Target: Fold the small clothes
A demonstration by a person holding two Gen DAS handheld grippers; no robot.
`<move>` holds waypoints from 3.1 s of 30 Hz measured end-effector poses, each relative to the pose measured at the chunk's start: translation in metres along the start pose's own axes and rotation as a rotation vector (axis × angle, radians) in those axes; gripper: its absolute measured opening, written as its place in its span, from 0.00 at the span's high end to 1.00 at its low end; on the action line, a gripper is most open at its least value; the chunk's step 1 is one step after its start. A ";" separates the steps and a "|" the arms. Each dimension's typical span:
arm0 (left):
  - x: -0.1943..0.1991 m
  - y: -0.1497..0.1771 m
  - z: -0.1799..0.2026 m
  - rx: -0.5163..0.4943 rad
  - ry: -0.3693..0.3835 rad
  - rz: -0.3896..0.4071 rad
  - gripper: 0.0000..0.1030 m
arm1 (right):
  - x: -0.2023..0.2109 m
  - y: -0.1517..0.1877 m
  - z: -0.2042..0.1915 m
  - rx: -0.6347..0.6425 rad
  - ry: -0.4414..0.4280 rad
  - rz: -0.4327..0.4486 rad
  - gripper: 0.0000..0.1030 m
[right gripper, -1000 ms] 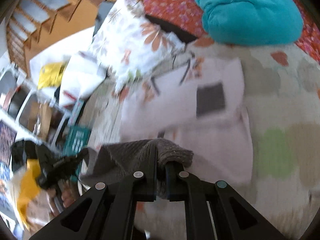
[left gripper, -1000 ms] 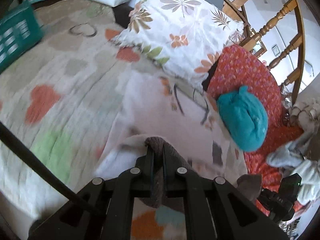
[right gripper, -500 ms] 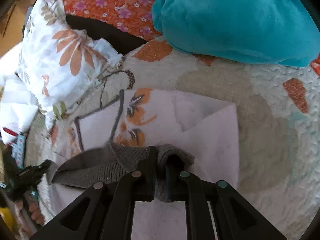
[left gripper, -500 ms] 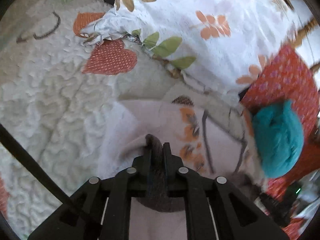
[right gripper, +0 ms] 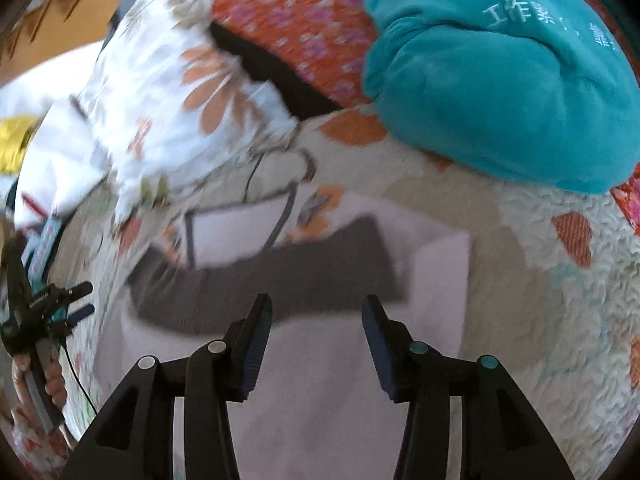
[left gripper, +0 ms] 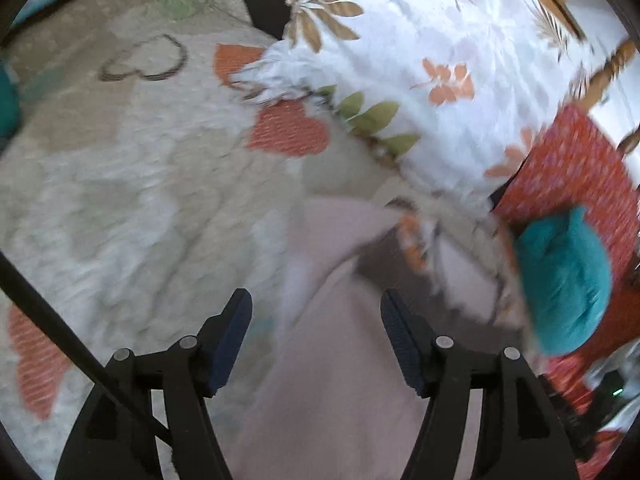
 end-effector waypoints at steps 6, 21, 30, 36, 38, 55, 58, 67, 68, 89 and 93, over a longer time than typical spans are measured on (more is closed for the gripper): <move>0.036 0.060 -0.022 0.001 -0.049 0.016 0.33 | 0.024 0.066 0.007 0.006 0.015 -0.010 0.50; 0.041 0.165 -0.005 -0.180 -0.104 0.115 0.28 | 0.079 0.214 0.037 0.037 0.425 -0.018 0.45; 0.039 0.166 -0.009 -0.219 -0.111 0.119 0.22 | 0.100 0.248 0.008 0.055 0.641 -0.021 0.41; 0.033 0.166 -0.004 -0.234 -0.110 0.114 0.13 | 0.109 0.246 0.017 0.003 0.658 -0.050 0.41; 0.032 0.166 -0.003 -0.251 -0.113 0.118 0.12 | 0.112 0.241 0.017 -0.021 0.641 -0.047 0.41; 0.027 0.170 0.002 -0.324 -0.187 0.143 0.09 | 0.082 0.165 0.080 -0.306 0.229 -0.051 0.38; 0.031 0.171 0.001 -0.304 -0.189 0.146 0.09 | 0.057 0.146 0.084 -0.340 0.158 -0.041 0.38; 0.080 0.164 -0.003 -0.214 -0.268 0.182 0.09 | 0.016 0.109 0.059 -0.284 -0.028 -0.007 0.87; 0.087 0.161 -0.004 -0.203 -0.272 0.188 0.09 | 0.022 0.108 0.065 -0.303 -0.040 0.015 0.88; 0.053 0.104 -0.050 0.033 -0.233 0.167 0.09 | 0.080 0.100 0.068 -0.148 0.199 0.160 0.68; 0.021 0.084 -0.050 0.062 -0.162 0.116 0.11 | 0.064 0.089 0.015 -0.021 0.174 0.119 0.67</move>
Point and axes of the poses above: each gripper's, at about its wrist camera, not at the fingertips, and x roughly against the way its jaws point, z to its right, y to its underside, the point moved 7 cm from there along -x, roughly the way its jaws point, and after that the axes turned 1 degree about z, right-handed, at the moved point
